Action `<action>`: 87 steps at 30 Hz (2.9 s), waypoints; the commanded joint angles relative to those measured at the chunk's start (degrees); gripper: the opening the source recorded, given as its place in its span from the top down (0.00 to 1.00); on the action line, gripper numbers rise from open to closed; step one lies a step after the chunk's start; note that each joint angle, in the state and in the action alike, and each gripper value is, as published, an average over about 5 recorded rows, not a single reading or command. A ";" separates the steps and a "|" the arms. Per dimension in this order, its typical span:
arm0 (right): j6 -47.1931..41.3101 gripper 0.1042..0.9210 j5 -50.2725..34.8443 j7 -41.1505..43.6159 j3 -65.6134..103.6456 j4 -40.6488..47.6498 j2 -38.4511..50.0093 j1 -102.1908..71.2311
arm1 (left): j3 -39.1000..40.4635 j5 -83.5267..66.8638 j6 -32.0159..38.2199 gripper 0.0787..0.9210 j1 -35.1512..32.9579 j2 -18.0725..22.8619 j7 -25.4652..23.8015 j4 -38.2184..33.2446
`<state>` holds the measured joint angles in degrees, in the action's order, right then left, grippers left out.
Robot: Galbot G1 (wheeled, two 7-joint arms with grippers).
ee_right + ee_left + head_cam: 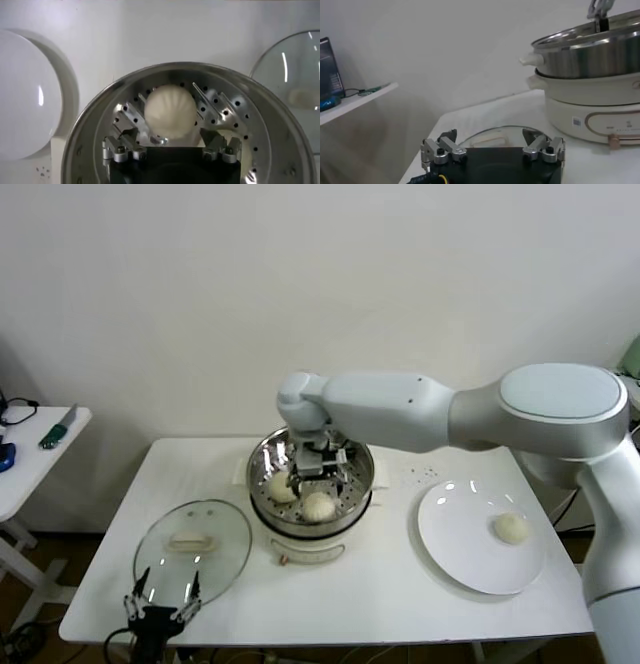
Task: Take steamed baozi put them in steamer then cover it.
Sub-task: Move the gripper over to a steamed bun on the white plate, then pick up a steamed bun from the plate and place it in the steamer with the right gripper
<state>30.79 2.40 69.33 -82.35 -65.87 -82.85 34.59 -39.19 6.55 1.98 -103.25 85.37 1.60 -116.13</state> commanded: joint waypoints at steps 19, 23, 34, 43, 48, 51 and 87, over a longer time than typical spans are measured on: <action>-46.71 0.12 -25.04 -8.23 -6.99 -10.02 40.83 7.04 | 1.11 0.45 -0.28 0.12 -0.82 0.33 0.45 -1.78; -47.37 0.12 -20.56 -7.64 -2.51 -6.98 45.40 -0.48 | 0.91 0.86 -0.31 0.12 -1.45 0.31 0.45 -1.89; -41.61 0.12 -3.64 -5.61 10.70 2.24 48.51 -18.01 | 0.99 2.95 -0.45 0.12 -1.89 1.45 0.51 -1.76; -39.11 0.12 1.82 -5.65 18.55 8.26 47.02 -26.59 | 0.79 3.41 -0.81 0.12 -1.51 1.62 0.68 -1.33; -38.24 0.12 2.45 -5.92 20.17 10.86 45.42 -28.22 | 0.82 3.56 -0.75 0.12 -1.60 1.77 0.85 -0.99; -38.19 0.12 2.46 -5.98 20.73 11.80 44.70 -28.88 | 0.73 3.67 -0.79 0.12 -1.57 1.76 0.94 -0.91; -41.37 0.30 -16.99 -6.43 6.95 13.07 38.70 -9.63 | 1.31 3.86 -0.78 0.12 -1.94 1.93 0.48 -1.82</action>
<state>-8.07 -1.15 63.05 -64.42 -52.52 -41.11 10.60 -38.29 10.24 1.23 -105.11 87.20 2.32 -117.53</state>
